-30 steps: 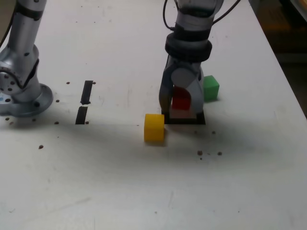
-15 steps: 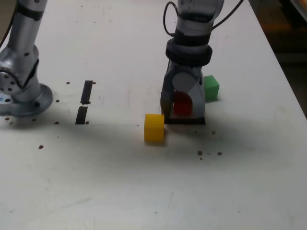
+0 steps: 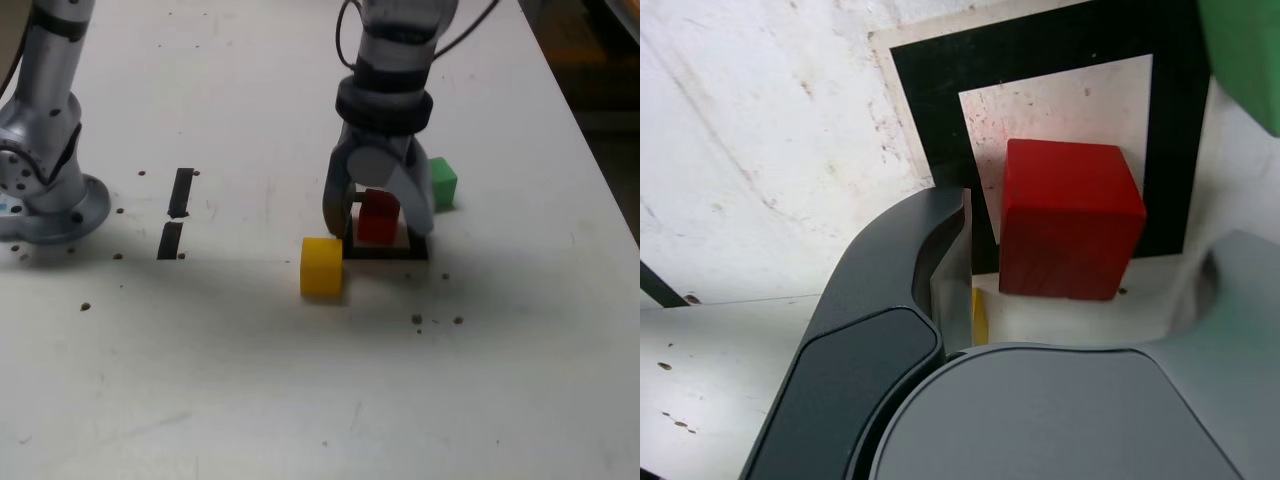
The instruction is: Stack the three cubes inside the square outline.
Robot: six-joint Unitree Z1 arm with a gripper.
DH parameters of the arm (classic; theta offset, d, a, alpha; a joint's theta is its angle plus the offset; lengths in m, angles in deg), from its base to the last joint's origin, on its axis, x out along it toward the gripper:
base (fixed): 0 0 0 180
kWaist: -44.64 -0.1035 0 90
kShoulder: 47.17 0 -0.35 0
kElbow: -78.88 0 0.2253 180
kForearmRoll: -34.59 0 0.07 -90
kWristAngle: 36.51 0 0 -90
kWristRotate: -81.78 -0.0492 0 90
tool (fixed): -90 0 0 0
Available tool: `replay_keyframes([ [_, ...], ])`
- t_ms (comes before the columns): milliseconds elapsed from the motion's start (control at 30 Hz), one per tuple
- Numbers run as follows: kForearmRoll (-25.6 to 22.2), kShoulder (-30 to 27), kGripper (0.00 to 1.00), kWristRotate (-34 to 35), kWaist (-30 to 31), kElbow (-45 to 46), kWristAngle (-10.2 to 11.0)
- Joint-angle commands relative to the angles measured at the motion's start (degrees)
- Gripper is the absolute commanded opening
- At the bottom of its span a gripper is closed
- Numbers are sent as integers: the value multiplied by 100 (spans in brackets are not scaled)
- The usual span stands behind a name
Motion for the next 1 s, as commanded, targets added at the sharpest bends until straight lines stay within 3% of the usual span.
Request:
replay_keyframes([
  [0, -26, -116, 88, -8, -11, 8, 68],
  [433, -348, -1253, 89, -22, 90, 282, 749],
  [767, -553, -2014, 89, 238, 492, 1055, 736],
  [967, -508, -2146, 89, 589, 861, 1254, 583],
])
